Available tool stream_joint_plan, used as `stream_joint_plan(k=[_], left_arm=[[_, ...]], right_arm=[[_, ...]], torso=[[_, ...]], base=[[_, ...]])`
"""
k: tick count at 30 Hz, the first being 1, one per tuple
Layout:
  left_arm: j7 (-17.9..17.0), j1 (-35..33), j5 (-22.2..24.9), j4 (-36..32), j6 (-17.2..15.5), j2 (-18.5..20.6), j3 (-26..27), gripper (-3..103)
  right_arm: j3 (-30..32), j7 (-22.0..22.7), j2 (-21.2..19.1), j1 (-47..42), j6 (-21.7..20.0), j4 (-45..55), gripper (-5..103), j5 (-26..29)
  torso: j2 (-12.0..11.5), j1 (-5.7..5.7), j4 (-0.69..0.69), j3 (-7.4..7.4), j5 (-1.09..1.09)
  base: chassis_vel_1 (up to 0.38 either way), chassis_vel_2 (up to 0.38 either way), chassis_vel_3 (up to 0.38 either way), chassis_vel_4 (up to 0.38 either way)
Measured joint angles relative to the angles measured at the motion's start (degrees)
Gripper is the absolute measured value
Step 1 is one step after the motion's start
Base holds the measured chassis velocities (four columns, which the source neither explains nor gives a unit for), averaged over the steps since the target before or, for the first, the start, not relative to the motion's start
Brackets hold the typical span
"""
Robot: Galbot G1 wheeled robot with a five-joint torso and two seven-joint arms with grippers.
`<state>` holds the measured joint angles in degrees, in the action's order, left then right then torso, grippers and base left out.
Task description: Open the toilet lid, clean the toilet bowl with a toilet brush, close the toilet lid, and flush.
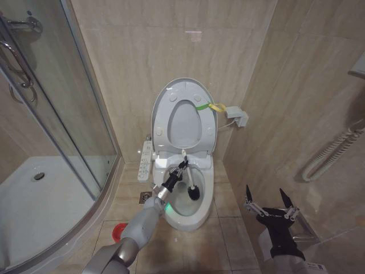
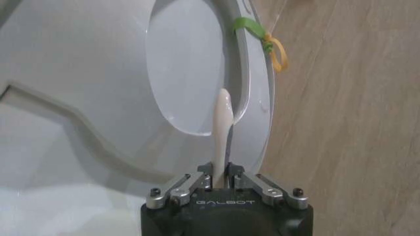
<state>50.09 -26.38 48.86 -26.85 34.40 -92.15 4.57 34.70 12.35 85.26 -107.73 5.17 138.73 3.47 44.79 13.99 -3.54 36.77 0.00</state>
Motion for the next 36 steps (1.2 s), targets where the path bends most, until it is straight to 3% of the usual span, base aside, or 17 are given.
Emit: stream_joint_plan(k=[5, 11, 23, 36], left_arm=[[0.92, -2.79, -1.47, 2.10, 0.30, -0.02, -0.21, 15], [1.54, -4.40, -2.00, 1.90, 0.39, 0.22, -0.49, 15], [0.20, -0.16, 1.67, -1.55, 0.13, 0.02, 1.54, 15], [2.08, -5.82, -0.27, 0.46, 0.29, 0.34, 0.13, 15]], right_arm=[[0.00, 0.00, 0.00, 0.00, 0.00, 0.00, 100, 0.00], [0.00, 0.00, 0.00, 0.00, 0.00, 0.00, 100, 0.00], [0.00, 0.00, 0.00, 0.00, 0.00, 0.00, 100, 0.00], [0.00, 0.00, 0.00, 0.00, 0.00, 0.00, 100, 0.00]], torso=[[0.00, -0.01, 0.06, -0.02, 0.00], [0.02, -0.04, 0.02, -0.04, -0.01], [0.01, -0.01, 0.01, -0.01, 0.02], [0.01, -0.03, 0.06, -0.02, -0.01]], base=[[0.000, 0.000, 0.000, 0.000], [0.000, 0.000, 0.000, 0.000], [0.000, 0.000, 0.000, 0.000], [0.000, 0.000, 0.000, 0.000]])
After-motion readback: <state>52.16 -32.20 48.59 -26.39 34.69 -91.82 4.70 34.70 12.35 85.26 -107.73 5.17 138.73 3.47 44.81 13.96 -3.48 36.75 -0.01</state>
